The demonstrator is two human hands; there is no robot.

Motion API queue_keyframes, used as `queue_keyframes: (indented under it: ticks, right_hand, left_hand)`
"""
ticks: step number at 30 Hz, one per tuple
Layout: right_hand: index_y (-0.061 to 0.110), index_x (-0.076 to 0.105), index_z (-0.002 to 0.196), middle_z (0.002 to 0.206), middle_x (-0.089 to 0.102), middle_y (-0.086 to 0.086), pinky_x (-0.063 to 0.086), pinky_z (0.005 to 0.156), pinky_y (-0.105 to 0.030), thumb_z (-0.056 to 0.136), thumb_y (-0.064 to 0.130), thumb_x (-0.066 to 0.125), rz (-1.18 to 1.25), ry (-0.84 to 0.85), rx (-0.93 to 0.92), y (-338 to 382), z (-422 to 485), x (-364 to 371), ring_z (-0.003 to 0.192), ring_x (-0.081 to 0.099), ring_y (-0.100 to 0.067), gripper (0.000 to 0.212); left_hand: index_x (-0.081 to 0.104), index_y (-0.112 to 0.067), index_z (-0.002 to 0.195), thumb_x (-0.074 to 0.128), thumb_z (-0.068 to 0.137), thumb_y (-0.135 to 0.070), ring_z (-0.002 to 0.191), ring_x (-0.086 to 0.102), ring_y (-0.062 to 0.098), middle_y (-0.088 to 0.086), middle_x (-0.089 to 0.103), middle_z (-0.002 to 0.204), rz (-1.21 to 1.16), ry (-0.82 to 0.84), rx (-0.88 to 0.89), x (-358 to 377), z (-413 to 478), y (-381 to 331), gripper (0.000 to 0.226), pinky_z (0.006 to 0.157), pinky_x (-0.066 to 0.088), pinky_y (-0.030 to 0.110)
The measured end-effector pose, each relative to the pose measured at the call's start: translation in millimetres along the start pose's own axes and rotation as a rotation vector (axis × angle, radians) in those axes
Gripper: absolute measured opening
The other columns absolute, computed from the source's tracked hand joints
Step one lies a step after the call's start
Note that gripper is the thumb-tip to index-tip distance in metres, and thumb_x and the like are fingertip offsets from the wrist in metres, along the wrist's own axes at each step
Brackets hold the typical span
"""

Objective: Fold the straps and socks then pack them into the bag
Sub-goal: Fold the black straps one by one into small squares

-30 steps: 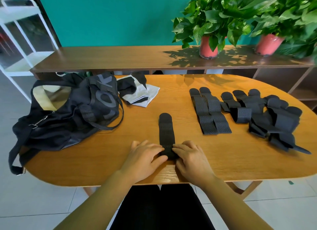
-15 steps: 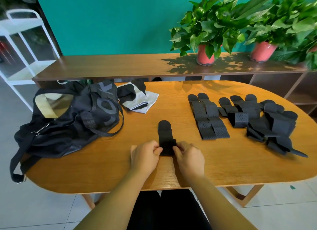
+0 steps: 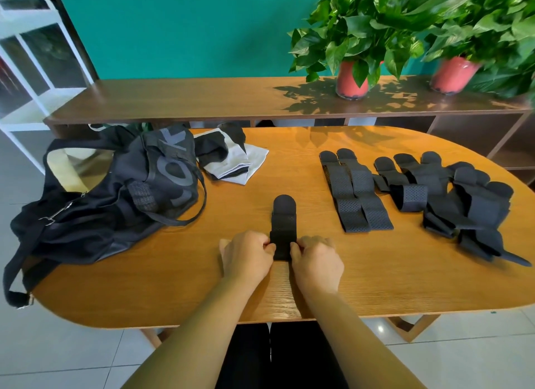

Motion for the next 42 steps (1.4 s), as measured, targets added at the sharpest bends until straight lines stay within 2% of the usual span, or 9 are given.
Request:
queue_keyframes:
  ticks: [10, 12, 15, 18, 22, 26, 35, 40, 42]
  right_hand:
    - [0.017, 0.060, 0.111, 0.104, 0.061, -0.001, 0.041, 0.063, -0.028, 0.093, 0.028, 0.049, -0.016, 0.000, -0.046, 4, 0, 0, 0.103, 0.050, -0.019, 0.024]
    - [0.016, 0.057, 0.116, 0.104, 0.059, -0.002, 0.044, 0.057, -0.029, 0.087, 0.020, 0.058, 0.020, -0.046, -0.128, 12, -1, -6, 0.096, 0.054, -0.022, 0.029]
    - [0.014, 0.065, 0.102, 0.095, 0.064, -0.001, 0.048, 0.046, -0.030, 0.076, 0.007, 0.067, 0.007, -0.081, -0.321, 23, -7, -5, 0.081, 0.058, -0.024, 0.026]
    - [0.014, 0.067, 0.094, 0.089, 0.065, 0.002, 0.049, 0.051, -0.031, 0.082, 0.009, 0.059, 0.006, -0.036, -0.365, 20, -10, -6, 0.081, 0.056, -0.021, 0.016]
    - [0.012, 0.064, 0.114, 0.110, 0.065, -0.001, 0.052, 0.076, -0.034, 0.078, 0.013, 0.047, 0.026, 0.111, -0.458, 13, -22, -7, 0.100, 0.055, -0.022, 0.040]
    - [0.014, 0.052, 0.133, 0.129, 0.055, -0.001, 0.041, 0.099, -0.033, 0.079, 0.007, 0.049, 0.060, 0.272, -0.561, 9, -35, -4, 0.120, 0.044, -0.019, 0.055]
    - [0.019, 0.064, 0.120, 0.111, 0.058, 0.004, 0.042, 0.090, -0.026, 0.091, 0.010, 0.054, 0.195, 0.290, -0.442, 3, -26, -6, 0.106, 0.046, -0.013, 0.032]
    - [0.015, 0.067, 0.105, 0.101, 0.053, 0.005, 0.036, 0.084, -0.021, 0.093, 0.016, 0.053, 0.188, 0.357, -0.264, -8, -9, 1, 0.101, 0.041, -0.010, 0.018]
    - [0.015, 0.068, 0.104, 0.101, 0.055, 0.003, 0.039, 0.086, -0.025, 0.093, 0.017, 0.054, 0.189, 0.383, -0.220, -11, -3, 6, 0.102, 0.043, -0.012, 0.017]
  left_hand:
    - [0.062, -0.031, 0.114, 0.046, 0.098, -0.043, 0.097, 0.053, 0.016, -0.006, 0.061, 0.101, 0.184, 0.020, 0.107, -4, -3, -17, 0.026, 0.087, 0.030, 0.033]
    - [0.056, -0.029, 0.122, 0.050, 0.096, -0.041, 0.105, 0.051, 0.015, -0.007, 0.058, 0.108, 0.194, -0.045, 0.191, -10, -4, -23, 0.029, 0.090, 0.031, 0.034]
    - [0.043, -0.030, 0.140, 0.049, 0.098, -0.030, 0.127, 0.041, 0.015, -0.008, 0.050, 0.136, 0.118, 0.008, 0.323, -2, -7, -31, 0.042, 0.101, 0.029, 0.036]
    - [0.042, -0.027, 0.143, 0.044, 0.100, -0.026, 0.131, 0.037, 0.013, -0.009, 0.047, 0.141, 0.030, 0.081, 0.377, 5, -15, -30, 0.044, 0.107, 0.026, 0.036]
    - [0.034, -0.025, 0.148, 0.045, 0.095, -0.022, 0.132, 0.030, 0.011, -0.011, 0.039, 0.144, 0.082, 0.187, 0.511, 9, -33, -25, 0.055, 0.107, 0.023, 0.036]
    - [0.034, -0.030, 0.147, 0.050, 0.096, -0.025, 0.126, 0.033, 0.009, -0.012, 0.042, 0.137, 0.137, 0.161, 0.612, 6, -44, -22, 0.054, 0.101, 0.025, 0.031]
    - [0.053, -0.034, 0.133, 0.045, 0.099, -0.018, 0.108, 0.043, 0.007, -0.013, 0.053, 0.120, -0.066, 0.189, 0.469, 6, -36, -14, 0.038, 0.094, 0.030, 0.033]
    - [0.060, -0.018, 0.091, 0.046, 0.094, -0.023, 0.091, 0.048, 0.010, -0.006, 0.060, 0.093, -0.109, 0.200, 0.341, 5, -26, -9, 0.015, 0.093, 0.034, 0.036]
    - [0.058, -0.021, 0.092, 0.052, 0.090, -0.033, 0.087, 0.047, 0.004, -0.012, 0.058, 0.089, -0.099, 0.176, 0.325, 2, -25, -10, 0.014, 0.091, 0.034, 0.035]
Point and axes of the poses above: each hand's wrist, its own z-axis towards the middle knuckle, its own x-axis out of the palm, y = z × x, the point moved 10 cm from there along z, towards the middle knuckle
